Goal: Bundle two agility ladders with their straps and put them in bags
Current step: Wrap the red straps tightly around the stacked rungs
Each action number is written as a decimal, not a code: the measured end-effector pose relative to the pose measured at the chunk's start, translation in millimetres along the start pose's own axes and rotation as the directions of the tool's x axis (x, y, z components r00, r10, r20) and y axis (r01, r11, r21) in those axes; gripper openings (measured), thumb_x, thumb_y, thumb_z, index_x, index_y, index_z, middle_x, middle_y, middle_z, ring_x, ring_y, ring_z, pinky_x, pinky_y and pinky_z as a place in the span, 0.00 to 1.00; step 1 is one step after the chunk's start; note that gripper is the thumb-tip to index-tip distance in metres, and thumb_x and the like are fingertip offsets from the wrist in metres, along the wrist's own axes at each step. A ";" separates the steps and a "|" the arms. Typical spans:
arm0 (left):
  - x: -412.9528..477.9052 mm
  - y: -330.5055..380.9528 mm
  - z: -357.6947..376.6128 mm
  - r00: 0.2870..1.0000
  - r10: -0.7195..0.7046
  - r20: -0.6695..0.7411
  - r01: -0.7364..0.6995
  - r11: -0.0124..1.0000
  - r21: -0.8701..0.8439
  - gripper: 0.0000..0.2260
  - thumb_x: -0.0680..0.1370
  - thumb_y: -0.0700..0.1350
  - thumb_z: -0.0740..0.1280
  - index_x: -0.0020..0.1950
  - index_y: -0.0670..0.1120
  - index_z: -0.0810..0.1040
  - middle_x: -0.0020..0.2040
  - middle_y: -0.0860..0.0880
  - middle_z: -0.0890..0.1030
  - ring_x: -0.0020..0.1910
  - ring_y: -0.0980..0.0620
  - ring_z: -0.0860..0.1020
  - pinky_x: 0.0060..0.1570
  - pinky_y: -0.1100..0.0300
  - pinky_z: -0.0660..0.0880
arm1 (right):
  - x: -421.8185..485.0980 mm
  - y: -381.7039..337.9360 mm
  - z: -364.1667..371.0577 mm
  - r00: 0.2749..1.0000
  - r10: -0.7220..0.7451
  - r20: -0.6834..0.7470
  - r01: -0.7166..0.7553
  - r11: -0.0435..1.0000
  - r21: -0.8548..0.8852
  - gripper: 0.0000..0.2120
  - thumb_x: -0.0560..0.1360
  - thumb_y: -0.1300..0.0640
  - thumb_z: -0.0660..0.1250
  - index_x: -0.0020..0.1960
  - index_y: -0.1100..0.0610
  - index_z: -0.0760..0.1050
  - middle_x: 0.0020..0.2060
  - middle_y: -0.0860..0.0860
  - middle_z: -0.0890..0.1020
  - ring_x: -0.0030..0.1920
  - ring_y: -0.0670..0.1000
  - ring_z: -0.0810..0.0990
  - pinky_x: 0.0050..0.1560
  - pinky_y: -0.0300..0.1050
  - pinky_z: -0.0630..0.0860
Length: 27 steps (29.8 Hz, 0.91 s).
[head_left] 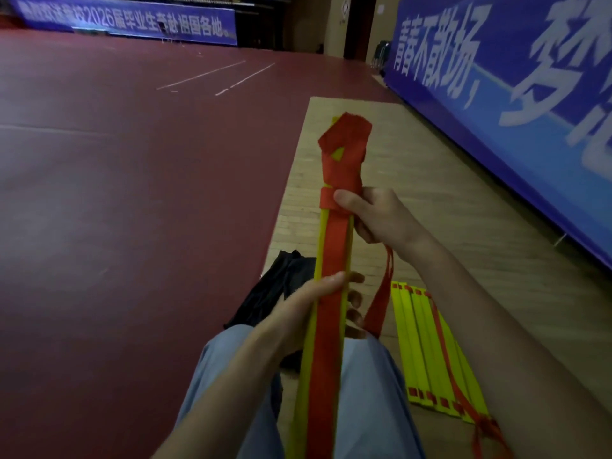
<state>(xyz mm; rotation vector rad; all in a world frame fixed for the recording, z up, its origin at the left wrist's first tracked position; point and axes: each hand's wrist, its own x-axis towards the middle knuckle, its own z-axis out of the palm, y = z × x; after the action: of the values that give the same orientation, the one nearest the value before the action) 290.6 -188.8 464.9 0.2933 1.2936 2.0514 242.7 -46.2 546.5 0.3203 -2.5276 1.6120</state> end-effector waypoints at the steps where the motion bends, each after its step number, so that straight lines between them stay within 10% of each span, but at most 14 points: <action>1: 0.7 1.3 5.0 0.997 0.039 -0.069 -0.031 0.993 0.113 0.16 0.71 0.51 0.70 0.56 0.49 0.73 0.41 0.47 0.79 0.34 0.51 0.81 0.38 0.54 0.79 | 0.5 2.9 0.6 1.000 0.007 -0.021 -0.008 0.999 -0.035 0.19 0.77 0.51 0.63 0.31 0.59 0.68 0.14 0.47 0.67 0.16 0.43 0.64 0.20 0.31 0.60; 4: 0.2 -2.0 14.2 0.950 0.225 -0.217 -0.113 0.895 0.432 0.21 0.70 0.42 0.74 0.57 0.53 0.68 0.45 0.45 0.78 0.30 0.53 0.80 0.32 0.60 0.78 | 1.4 5.7 5.7 0.997 0.009 -0.079 -0.017 0.995 -0.101 0.20 0.76 0.51 0.63 0.29 0.58 0.67 0.12 0.47 0.67 0.15 0.43 0.65 0.21 0.31 0.61; 9: -1.7 -13.2 8.1 0.939 0.228 -0.258 -0.142 0.939 0.313 0.15 0.66 0.31 0.68 0.47 0.43 0.69 0.32 0.47 0.73 0.22 0.51 0.73 0.23 0.61 0.73 | -4.2 9.4 5.3 0.998 -0.065 -0.008 0.065 0.998 0.014 0.14 0.72 0.48 0.67 0.33 0.56 0.72 0.17 0.44 0.70 0.20 0.41 0.66 0.24 0.31 0.63; 14: 3.7 -14.5 4.4 0.979 0.165 0.121 -0.154 0.983 -0.098 0.16 0.60 0.33 0.66 0.43 0.45 0.67 0.26 0.52 0.70 0.19 0.55 0.69 0.20 0.67 0.68 | -7.0 22.1 6.4 0.997 -0.074 0.012 0.065 0.931 0.358 0.14 0.70 0.48 0.68 0.29 0.52 0.73 0.20 0.43 0.69 0.21 0.42 0.62 0.23 0.35 0.57; 18: 13.0 -17.7 8.5 0.816 0.284 0.504 -0.054 0.905 -0.422 0.16 0.70 0.33 0.64 0.54 0.43 0.65 0.32 0.50 0.69 0.24 0.54 0.68 0.28 0.65 0.70 | -15.5 24.1 18.4 0.984 0.044 0.175 -0.103 0.934 0.342 0.16 0.70 0.45 0.58 0.39 0.58 0.68 0.17 0.43 0.69 0.16 0.40 0.60 0.19 0.34 0.56; 25: 14.1 -14.1 1.9 0.888 0.197 0.414 -0.029 0.925 -0.378 0.17 0.69 0.41 0.68 0.57 0.44 0.73 0.39 0.49 0.75 0.37 0.53 0.77 0.44 0.59 0.75 | -15.1 18.3 19.1 0.976 0.167 0.142 -0.216 0.848 0.484 0.13 0.74 0.50 0.61 0.36 0.58 0.70 0.17 0.44 0.67 0.15 0.41 0.59 0.17 0.31 0.54; 27: 9.3 -14.5 1.2 0.971 0.130 0.202 -0.074 0.961 -0.267 0.20 0.63 0.48 0.74 0.53 0.45 0.79 0.42 0.47 0.80 0.41 0.49 0.80 0.52 0.49 0.75 | -11.6 15.6 16.1 0.973 0.211 0.095 -0.231 0.858 0.459 0.13 0.75 0.52 0.62 0.35 0.57 0.70 0.15 0.44 0.66 0.15 0.41 0.58 0.18 0.32 0.53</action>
<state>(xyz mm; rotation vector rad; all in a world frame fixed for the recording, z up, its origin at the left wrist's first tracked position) 290.5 -178.0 451.4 0.4591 0.8841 2.1772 250.2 -53.1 523.4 0.1044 -2.2339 2.3275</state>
